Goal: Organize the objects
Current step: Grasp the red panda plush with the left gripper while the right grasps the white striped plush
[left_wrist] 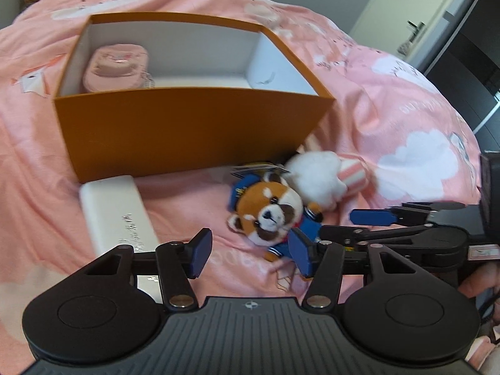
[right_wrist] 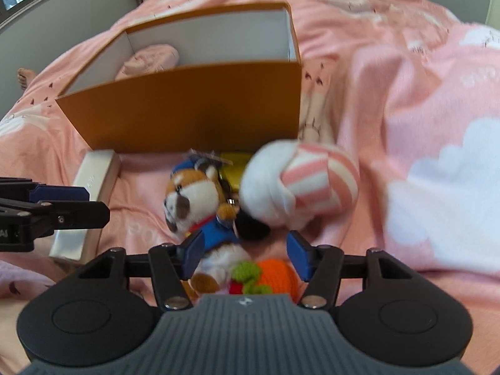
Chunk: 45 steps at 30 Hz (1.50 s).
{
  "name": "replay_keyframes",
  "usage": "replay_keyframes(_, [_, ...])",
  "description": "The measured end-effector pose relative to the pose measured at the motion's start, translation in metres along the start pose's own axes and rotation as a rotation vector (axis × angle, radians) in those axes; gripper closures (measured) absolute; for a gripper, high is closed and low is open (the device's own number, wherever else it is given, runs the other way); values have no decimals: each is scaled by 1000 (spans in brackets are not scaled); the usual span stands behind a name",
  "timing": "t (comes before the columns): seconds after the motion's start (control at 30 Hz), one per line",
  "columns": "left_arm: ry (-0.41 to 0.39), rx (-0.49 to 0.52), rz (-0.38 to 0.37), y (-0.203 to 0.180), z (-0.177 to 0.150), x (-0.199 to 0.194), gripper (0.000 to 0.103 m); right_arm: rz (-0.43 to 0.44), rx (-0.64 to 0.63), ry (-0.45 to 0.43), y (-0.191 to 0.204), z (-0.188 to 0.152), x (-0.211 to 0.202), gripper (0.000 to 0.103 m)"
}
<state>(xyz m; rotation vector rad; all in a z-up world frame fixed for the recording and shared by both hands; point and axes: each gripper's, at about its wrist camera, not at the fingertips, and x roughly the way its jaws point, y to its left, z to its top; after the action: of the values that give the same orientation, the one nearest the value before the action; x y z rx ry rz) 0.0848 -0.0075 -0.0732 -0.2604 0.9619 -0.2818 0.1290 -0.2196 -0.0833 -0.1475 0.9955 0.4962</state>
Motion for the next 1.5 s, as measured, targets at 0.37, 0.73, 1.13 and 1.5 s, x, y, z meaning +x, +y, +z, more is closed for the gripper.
replay_keyframes(0.37, [53, 21, -7, -7, 1, 15, 40, 86, -56, 25, 2, 8, 12, 60])
replay_keyframes(0.73, [52, -45, -18, 1, 5, 14, 39, 264, 20, 128, 0, 16, 36, 73])
replay_keyframes(1.13, [140, -92, -113, -14, 22, 37, 30, 63, -194, -14, -5, 30, -21, 72])
replay_keyframes(1.5, [233, -211, -58, -21, 29, 78, 25, -51, -446, -45, -8, 39, -27, 66])
